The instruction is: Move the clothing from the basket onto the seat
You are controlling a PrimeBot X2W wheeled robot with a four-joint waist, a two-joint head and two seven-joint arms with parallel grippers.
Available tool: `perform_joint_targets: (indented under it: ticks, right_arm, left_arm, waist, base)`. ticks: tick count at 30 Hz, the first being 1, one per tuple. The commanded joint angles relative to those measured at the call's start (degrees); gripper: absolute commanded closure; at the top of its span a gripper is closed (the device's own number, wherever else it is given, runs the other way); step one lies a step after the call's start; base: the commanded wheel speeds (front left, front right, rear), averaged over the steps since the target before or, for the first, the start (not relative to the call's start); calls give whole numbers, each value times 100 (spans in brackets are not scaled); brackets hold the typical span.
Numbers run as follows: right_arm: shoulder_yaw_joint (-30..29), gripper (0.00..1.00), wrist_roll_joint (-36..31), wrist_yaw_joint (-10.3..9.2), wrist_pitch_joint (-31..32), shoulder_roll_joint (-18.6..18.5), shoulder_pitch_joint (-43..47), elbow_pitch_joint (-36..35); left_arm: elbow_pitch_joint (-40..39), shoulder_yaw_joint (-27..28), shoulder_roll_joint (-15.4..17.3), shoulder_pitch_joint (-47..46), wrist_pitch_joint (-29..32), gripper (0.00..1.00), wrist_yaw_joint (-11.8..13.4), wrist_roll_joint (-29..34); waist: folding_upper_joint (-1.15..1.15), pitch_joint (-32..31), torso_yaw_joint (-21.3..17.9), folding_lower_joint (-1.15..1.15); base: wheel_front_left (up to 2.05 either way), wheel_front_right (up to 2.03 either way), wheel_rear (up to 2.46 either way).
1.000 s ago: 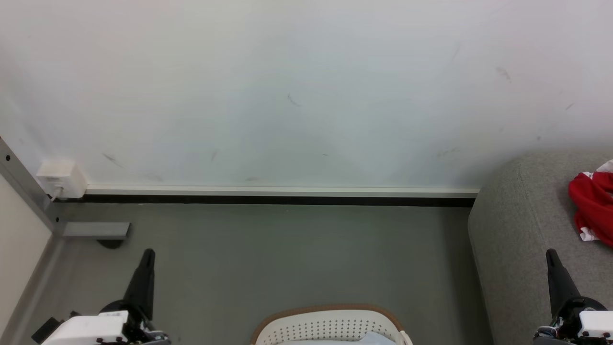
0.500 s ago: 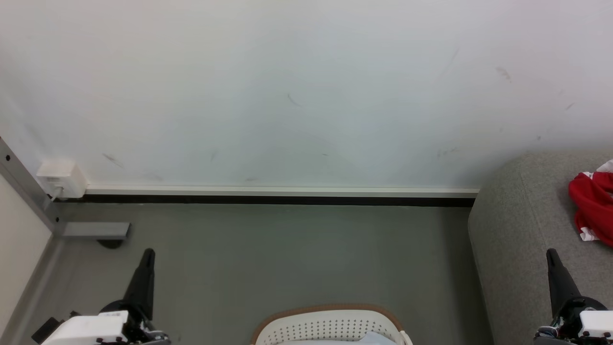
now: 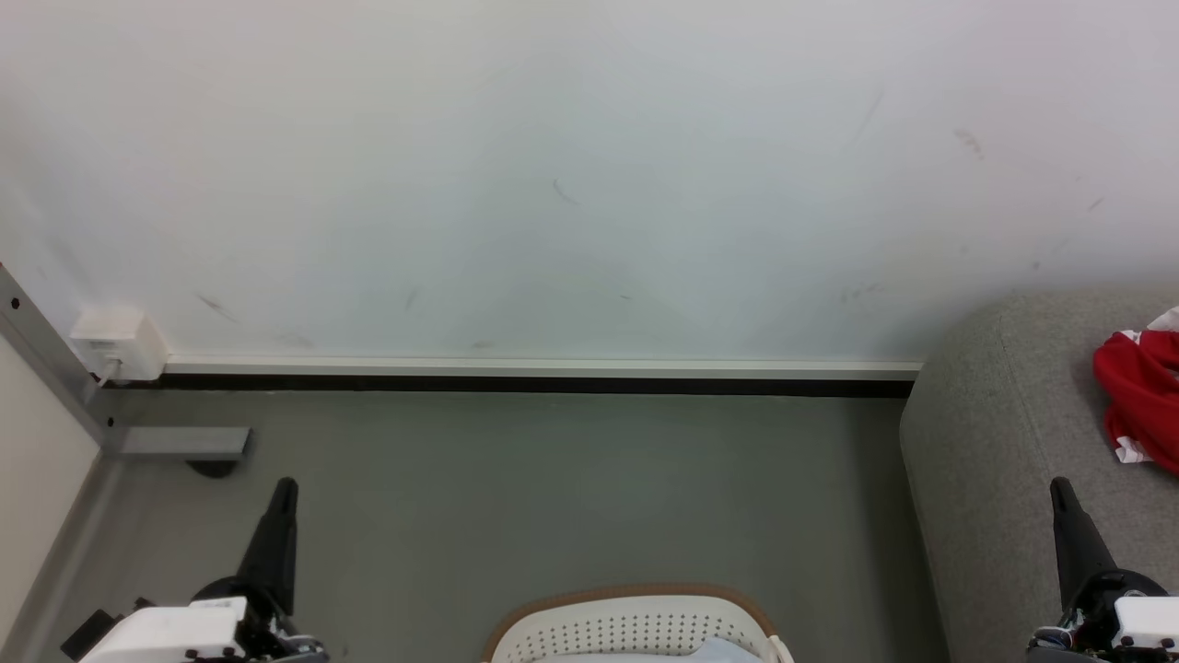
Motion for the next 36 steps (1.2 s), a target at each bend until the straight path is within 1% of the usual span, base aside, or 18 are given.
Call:
perform_joint_targets:
  ticks: [1, 36]
  right_arm:
    - [6, 100, 71, -12, -19, -47, -27, -16]
    - [175, 100, 188, -12, -152, -173, -27, -56]
  left_arm:
    - [-15, 3, 40, -35, 21, 100, -7, -80]
    - [-17, 2, 40, -34, 21, 100, -6, -80]
  waist:
    - [0, 0, 0, 0]
    - [0, 1, 0, 0]
  base:
    - [0, 0, 0]
    - [0, 0, 0]
